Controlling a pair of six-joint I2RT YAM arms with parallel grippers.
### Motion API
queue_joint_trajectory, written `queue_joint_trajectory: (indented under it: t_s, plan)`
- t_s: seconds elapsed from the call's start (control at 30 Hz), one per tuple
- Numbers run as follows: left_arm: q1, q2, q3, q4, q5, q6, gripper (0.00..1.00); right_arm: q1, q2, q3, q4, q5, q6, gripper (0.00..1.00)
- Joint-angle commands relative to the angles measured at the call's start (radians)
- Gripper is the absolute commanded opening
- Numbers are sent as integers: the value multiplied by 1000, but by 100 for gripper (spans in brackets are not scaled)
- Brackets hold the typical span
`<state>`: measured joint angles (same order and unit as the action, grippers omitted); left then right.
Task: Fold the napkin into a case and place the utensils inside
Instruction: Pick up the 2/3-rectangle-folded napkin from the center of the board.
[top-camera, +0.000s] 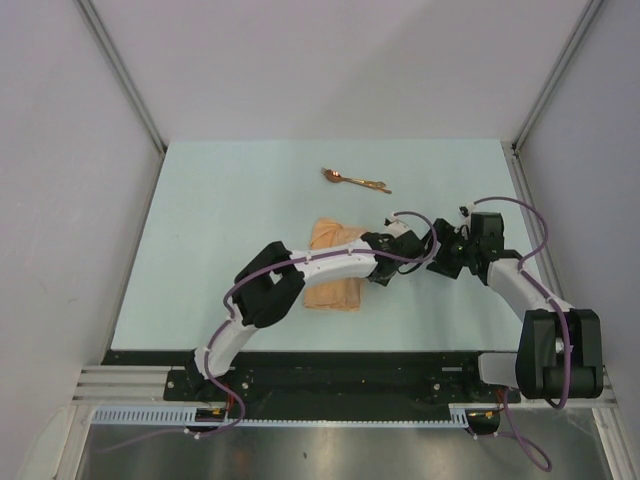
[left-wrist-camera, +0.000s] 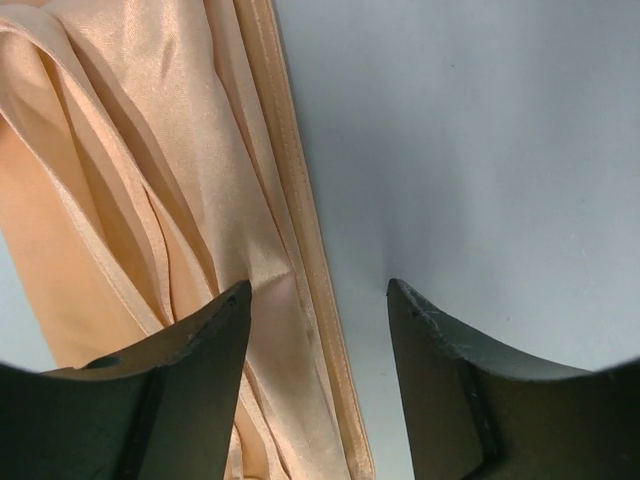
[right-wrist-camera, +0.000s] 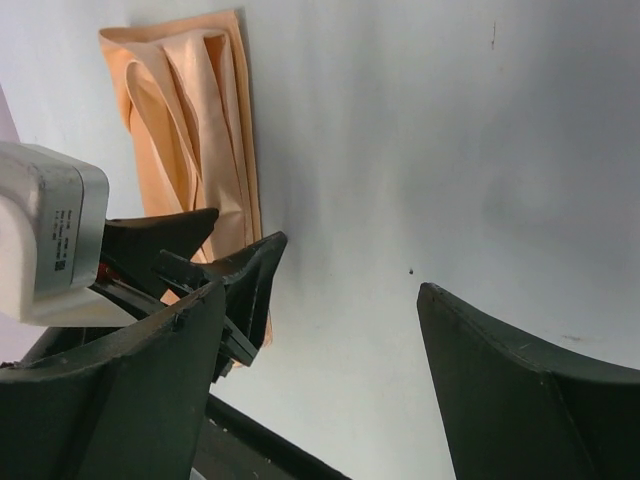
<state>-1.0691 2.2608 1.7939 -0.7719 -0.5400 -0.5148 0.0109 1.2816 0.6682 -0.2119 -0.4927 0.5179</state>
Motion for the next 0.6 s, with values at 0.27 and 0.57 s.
queue_joint_trajectory:
  t_s: [0.27, 0.57]
  plan:
    - [41, -30, -157, 77, 97, -16, 38, -5, -30, -16, 8, -52, -27, 82]
    - [81, -66, -263, 157, 135, -1, 18, 32, 10, -19, 40, -40, -3, 82]
